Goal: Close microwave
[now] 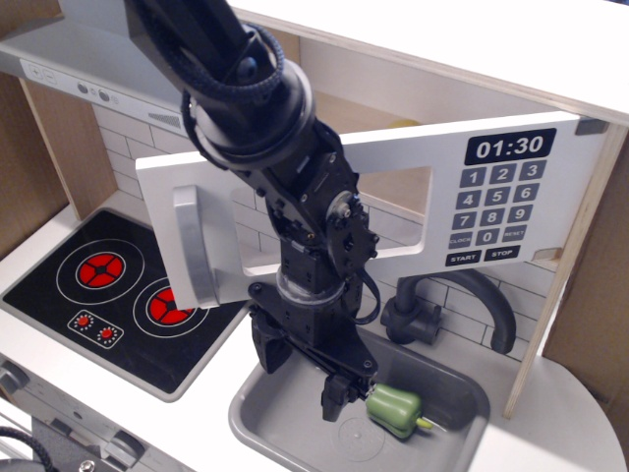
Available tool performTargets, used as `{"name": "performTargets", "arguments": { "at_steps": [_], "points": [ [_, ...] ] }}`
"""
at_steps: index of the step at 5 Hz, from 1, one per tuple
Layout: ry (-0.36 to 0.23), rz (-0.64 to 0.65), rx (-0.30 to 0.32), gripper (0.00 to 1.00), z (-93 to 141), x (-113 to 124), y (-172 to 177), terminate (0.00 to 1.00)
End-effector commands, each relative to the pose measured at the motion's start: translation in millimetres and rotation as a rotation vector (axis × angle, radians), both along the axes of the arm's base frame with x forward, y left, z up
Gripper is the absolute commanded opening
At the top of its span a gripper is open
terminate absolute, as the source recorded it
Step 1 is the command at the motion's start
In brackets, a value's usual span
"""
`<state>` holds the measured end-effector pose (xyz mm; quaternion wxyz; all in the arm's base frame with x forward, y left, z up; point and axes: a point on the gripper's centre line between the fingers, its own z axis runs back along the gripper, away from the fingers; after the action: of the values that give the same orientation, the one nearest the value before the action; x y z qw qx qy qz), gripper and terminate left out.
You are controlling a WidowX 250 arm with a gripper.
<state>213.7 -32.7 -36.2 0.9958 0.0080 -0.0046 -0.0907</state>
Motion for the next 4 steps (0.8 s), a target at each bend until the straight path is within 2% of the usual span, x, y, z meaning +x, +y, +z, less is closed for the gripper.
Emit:
{"name": "performTargets", "arguments": {
  "at_steps": [1,2,3,4],
  "points": [
    [0.0,0.0,0.0,1.0,0.0,0.0,0.0,0.0],
    [-0.036,0.036,-0.033,1.0,20.9,-1.9,-15.5,0.0],
    [-0.051,0.052,-0.099,1.0,46.5,2.7,-33.6,0.0],
    [-0.085,0.042,-0.12,1.0,65.8,2.6,-49.4,0.0]
  ]
}}
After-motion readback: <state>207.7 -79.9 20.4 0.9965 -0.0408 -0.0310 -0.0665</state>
